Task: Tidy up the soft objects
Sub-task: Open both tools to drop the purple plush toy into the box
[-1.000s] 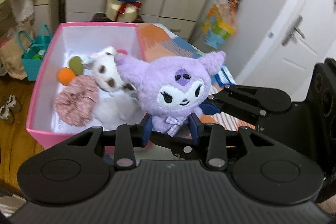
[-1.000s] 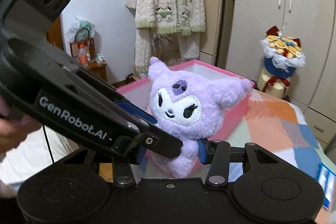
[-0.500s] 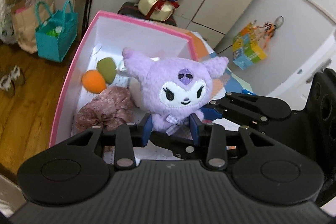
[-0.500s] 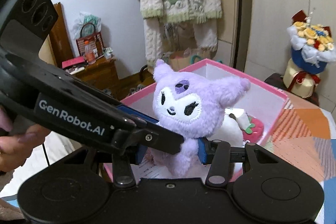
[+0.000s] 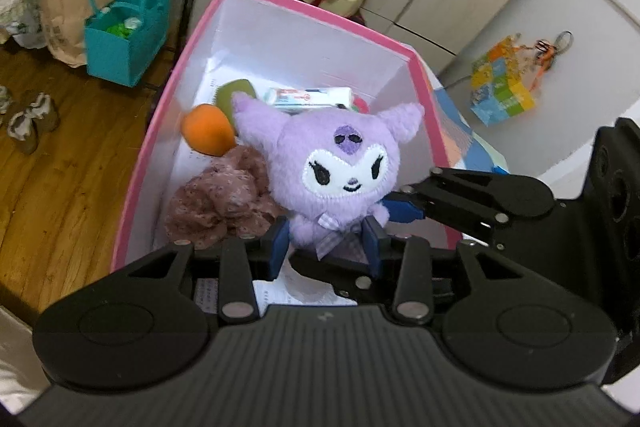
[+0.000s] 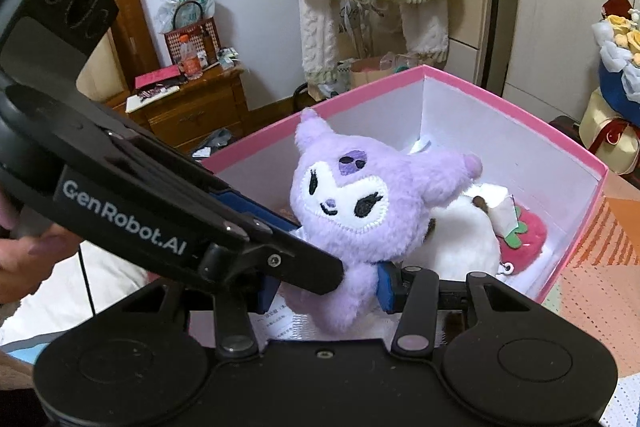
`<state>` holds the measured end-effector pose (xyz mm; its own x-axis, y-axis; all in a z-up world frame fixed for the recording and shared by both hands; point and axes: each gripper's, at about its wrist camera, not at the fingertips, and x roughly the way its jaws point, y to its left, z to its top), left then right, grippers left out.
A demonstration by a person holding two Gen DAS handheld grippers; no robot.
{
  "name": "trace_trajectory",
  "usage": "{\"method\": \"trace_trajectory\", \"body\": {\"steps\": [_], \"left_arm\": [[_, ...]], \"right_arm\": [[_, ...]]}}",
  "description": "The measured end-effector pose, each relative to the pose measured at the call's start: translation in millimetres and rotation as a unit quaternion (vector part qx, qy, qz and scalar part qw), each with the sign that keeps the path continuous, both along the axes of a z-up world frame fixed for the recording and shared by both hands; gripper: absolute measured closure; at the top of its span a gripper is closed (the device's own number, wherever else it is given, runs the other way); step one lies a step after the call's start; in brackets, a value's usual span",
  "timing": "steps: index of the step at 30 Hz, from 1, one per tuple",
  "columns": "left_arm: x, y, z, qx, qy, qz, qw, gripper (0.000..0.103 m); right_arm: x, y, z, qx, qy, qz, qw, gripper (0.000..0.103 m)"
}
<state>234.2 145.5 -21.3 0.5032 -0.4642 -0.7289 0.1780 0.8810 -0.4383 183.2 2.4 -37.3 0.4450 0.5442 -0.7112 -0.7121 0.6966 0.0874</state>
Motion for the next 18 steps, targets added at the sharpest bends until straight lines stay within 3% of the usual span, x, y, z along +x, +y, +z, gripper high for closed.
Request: {"method": "trace_trajectory", "body": {"steps": [2, 4, 9, 18], "left_arm": [[-3.4, 0.7, 3.1, 0.012, -0.015, 0.007, 0.9998, 0.057], [-9.3, 2.8, 8.8, 0.021, -0.034, 0.010, 0.9991, 0.052], [-27.2, 7.8, 24.3, 0.028, -0.070, 0.005, 0.9972, 0.051], [-71.9, -2.7, 57.6, 0.036, -0.126, -0.041, 0.9905, 0.051]], "right_arm": [[0.4, 2.6, -0.5, -0.009, -0.002, -0.001, 1.000, 0.035], [-2.9, 2.7, 0.3, -0.022, -0.016, -0.006, 1.000, 0.027], [-16.6, -7.9, 6.3, -0.019, -0.028, -0.010, 0.999, 0.027], [-60.1, -54.0, 35.6, 0.038, -0.055, -0.045, 0.997, 0.027]]}}
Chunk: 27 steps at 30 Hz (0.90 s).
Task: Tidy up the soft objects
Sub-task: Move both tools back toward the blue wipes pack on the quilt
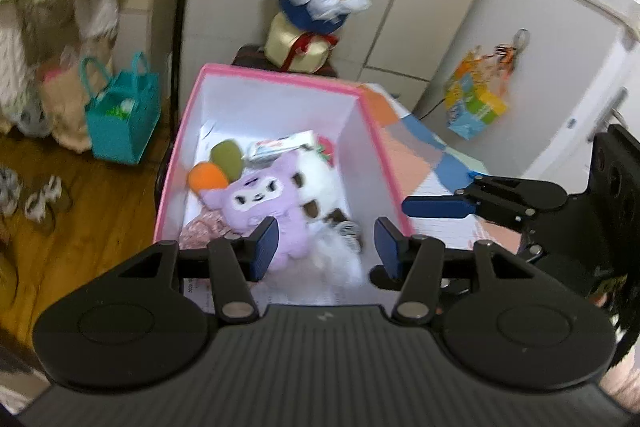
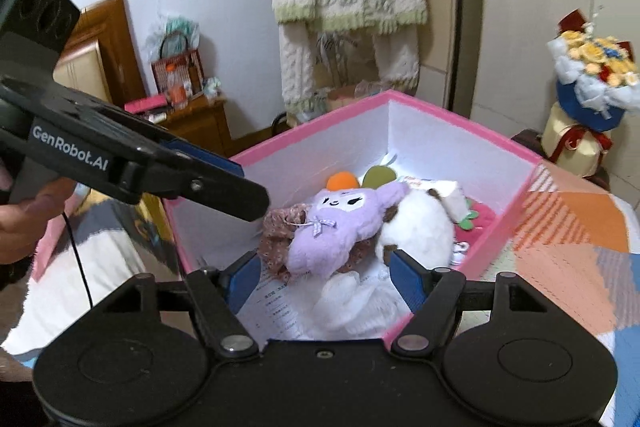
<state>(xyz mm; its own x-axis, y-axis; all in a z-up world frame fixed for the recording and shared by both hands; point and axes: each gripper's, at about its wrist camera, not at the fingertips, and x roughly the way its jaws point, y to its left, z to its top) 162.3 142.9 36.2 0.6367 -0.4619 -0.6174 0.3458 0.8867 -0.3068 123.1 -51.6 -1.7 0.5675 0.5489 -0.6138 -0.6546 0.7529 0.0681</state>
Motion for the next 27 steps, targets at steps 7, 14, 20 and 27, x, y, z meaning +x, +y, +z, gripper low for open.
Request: {"method": "trace_trajectory", "body": {"steps": [7, 14, 20, 27], "left_arm": [[-38.6, -22.2, 30.8, 0.000, -0.049, -0.054, 0.9973, 0.049], [-53.9, -69.9, 42.1, 0.019, -0.059, -0.097, 0.9933, 0.043], [-50.3, -121.3, 38.7, 0.019, -0.058, -0.140, 0.9882, 0.039], [-34.4, -179.2, 17.9, 0.000, -0.046, -0.176, 0.9834, 0.038]], "right_arm": [[-52.3, -45.8, 30.5, 0.024, -0.043, -0.028, 0.998, 0.027], [-94.7, -92.9, 38.5, 0.003, -0.092, -0.086, 0.992, 0.023], [-110.7, -142.8, 31.8, -0.002, -0.099, -0.150, 0.984, 0.020], [-109.0, -194.1, 9.8, -0.010, -0.094, -0.201, 0.975, 0.017]]}}
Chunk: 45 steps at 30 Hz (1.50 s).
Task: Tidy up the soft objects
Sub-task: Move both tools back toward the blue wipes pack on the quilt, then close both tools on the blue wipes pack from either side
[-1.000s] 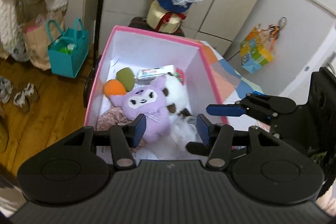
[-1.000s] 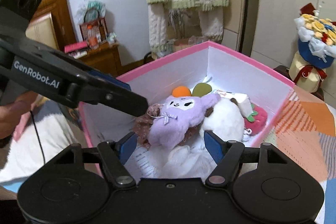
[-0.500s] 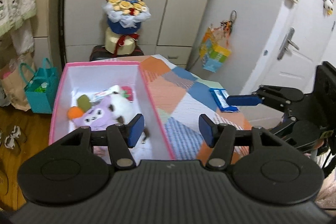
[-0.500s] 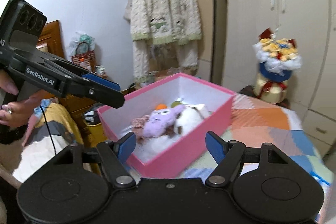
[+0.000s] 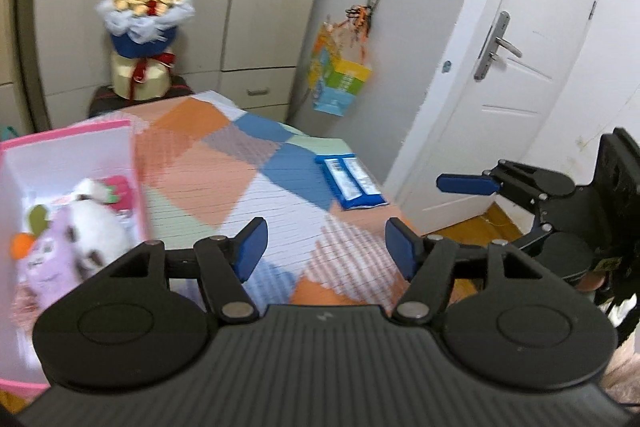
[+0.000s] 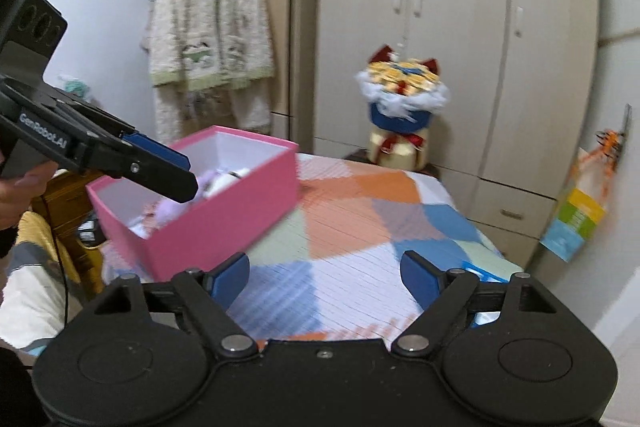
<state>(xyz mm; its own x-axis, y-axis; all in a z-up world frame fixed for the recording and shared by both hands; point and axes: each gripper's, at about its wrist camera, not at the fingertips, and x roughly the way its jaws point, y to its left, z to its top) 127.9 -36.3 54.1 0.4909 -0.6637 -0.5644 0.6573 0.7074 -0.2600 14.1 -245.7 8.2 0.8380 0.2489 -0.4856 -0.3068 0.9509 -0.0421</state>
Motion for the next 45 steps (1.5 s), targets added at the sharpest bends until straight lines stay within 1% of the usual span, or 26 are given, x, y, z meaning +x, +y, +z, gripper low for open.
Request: {"method": "trace_trajectory", "body": {"steps": [3, 6, 9, 12, 15, 19, 22, 24, 28, 32, 34, 36, 39, 45], "left_arm": [[11.2, -21.1, -13.2, -0.005, 0.003, 0.003, 1.0000, 0.037], [22.4, -42.8, -26.7, 0.002, -0.002, 0.014, 0.9999, 0.037], [34.7, -62.4, -39.1, -0.001, 0.003, 0.015, 0.9999, 0.037], [46.4, -78.7, -52.2, -0.013, 0.011, 0.026, 0.9995, 0.037], [55.9, -93.2, -67.3, -0.019, 0.026, 0.028, 0.9991, 0.037], [72.2, -113.4, -88.1, -0.026, 0.056, 0.029, 0.9977, 0.038], [84.4, -131.1, -101.6, -0.021, 0.067, 0.033, 0.9970, 0.038], [93.1, -144.2, -110.3, -0.012, 0.078, 0.035, 0.9963, 0.040], [111.1, -167.3, -123.9, -0.010, 0.098, 0.033, 0.9946, 0.041], [130.7, -189.5, -139.6, -0.008, 0.120, 0.037, 0.9921, 0.049], [136.7, -196.4, -145.0, -0.011, 0.121, 0.044, 0.9916, 0.050], [140.6, -203.2, -150.7, -0.013, 0.120, 0.045, 0.9917, 0.055], [146.7, -209.9, -160.3, -0.010, 0.135, 0.047, 0.9896, 0.059], [145.7, -213.5, -164.2, -0.009, 0.123, 0.042, 0.9915, 0.061]], "right_arm": [[8.2, -16.0, -14.9, -0.005, 0.001, -0.017, 1.000, 0.017], [18.6, -33.4, -32.2, -0.012, 0.002, -0.037, 0.999, 0.017], [31.6, -50.1, -49.0, -0.007, 0.000, -0.052, 0.999, 0.017], [47.6, -65.5, -66.2, 0.002, 0.010, -0.058, 0.998, 0.017], [62.2, -76.6, -81.3, -0.002, 0.019, -0.073, 0.997, 0.017], [80.4, -87.1, -97.7, -0.016, 0.024, -0.088, 0.996, 0.017], [95.0, -96.6, -109.1, -0.013, 0.031, -0.095, 0.995, 0.015], [103.8, -102.2, -115.8, -0.004, 0.038, -0.098, 0.994, 0.015], [120.1, -110.6, -129.1, 0.019, 0.051, -0.098, 0.994, 0.014], [133.4, -112.1, -140.3, 0.017, 0.065, -0.104, 0.992, 0.014], [138.7, -112.5, -143.7, 0.015, 0.070, -0.104, 0.992, 0.013], [142.6, -112.5, -146.8, 0.018, 0.076, -0.104, 0.991, 0.013], [147.2, -111.9, -151.8, 0.016, 0.085, -0.108, 0.990, 0.011], [152.5, -118.8, -154.5, 0.039, 0.097, -0.110, 0.988, 0.010]]}}
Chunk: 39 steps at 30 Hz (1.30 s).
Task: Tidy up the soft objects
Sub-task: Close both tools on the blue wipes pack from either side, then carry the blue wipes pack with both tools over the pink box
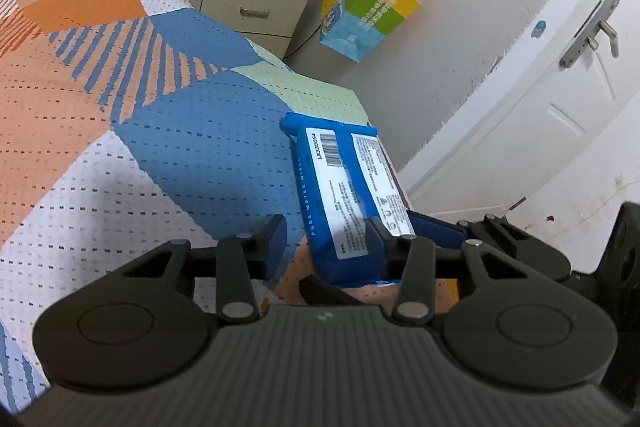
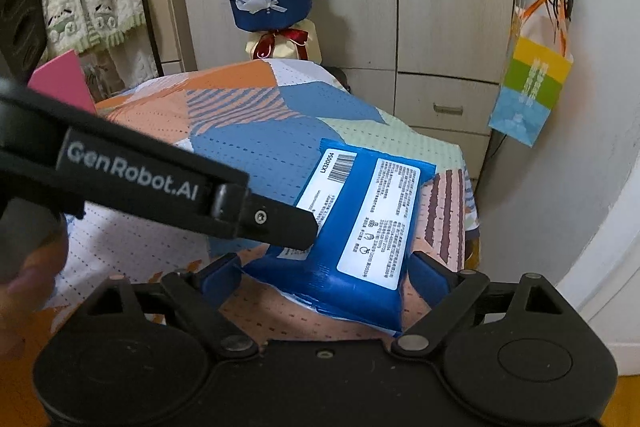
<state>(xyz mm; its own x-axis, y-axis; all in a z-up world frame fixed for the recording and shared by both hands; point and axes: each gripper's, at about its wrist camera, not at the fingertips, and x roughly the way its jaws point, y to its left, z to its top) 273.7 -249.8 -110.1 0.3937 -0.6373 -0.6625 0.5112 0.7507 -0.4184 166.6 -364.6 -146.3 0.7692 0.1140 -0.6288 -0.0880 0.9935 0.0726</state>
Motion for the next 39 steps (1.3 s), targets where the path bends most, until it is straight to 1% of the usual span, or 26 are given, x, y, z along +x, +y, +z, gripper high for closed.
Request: {"method": "trace_trajectory", "body": {"steps": [4, 7, 13, 16, 19, 22, 27, 31, 34, 39], "left_arm": [[1.5, 0.6, -4.0, -0.013, 0.009, 0.001, 0.9999, 0.061], [2.5, 0.7, -8.1, -0.034, 0.035, -0.014, 0.9987, 0.066], [-15.8, -2.9, -3.1, -0.029, 0.003, -0.041, 0.9987, 0.068], [-30.8, -4.4, 2.1, -0.014, -0.018, -0.049, 0.9985, 0.068], [-43.5, -1.1, 6.7, -0.005, -0.035, -0.054, 0.9979, 0.068], [-55.8, 6.6, 12.9, 0.002, -0.044, -0.058, 0.9973, 0.068], [-79.8, 20.2, 24.7, 0.017, -0.062, -0.064, 0.9958, 0.068], [-97.3, 35.1, 32.3, 0.021, -0.055, -0.082, 0.9949, 0.069], [-113.6, 46.6, 38.4, 0.025, -0.061, -0.092, 0.9936, 0.069], [-140.0, 63.0, 48.2, 0.039, -0.082, -0.096, 0.9912, 0.069]], "right_arm": [[3.0, 0.6, -2.4, 0.000, 0.000, 0.001, 1.000, 0.009], [0.4, 1.9, -1.0, 0.004, -0.005, 0.002, 1.000, 0.016], [-12.9, 14.5, 0.7, -0.013, -0.024, -0.010, 1.000, 0.027], [-19.5, 18.3, 3.3, -0.008, -0.026, -0.010, 1.000, 0.030], [-28.5, 23.2, 5.9, -0.001, -0.031, -0.015, 0.999, 0.031], [-40.7, 33.2, 9.0, -0.007, -0.042, -0.021, 0.999, 0.031], [-62.6, 47.9, 17.0, 0.002, -0.056, -0.026, 0.998, 0.031], [-83.5, 56.2, 22.5, 0.014, -0.057, -0.022, 0.998, 0.031], [-101.4, 64.0, 28.6, 0.025, -0.055, -0.019, 0.998, 0.031], [-126.6, 86.3, 35.6, 0.013, -0.073, -0.018, 0.997, 0.032]]}}
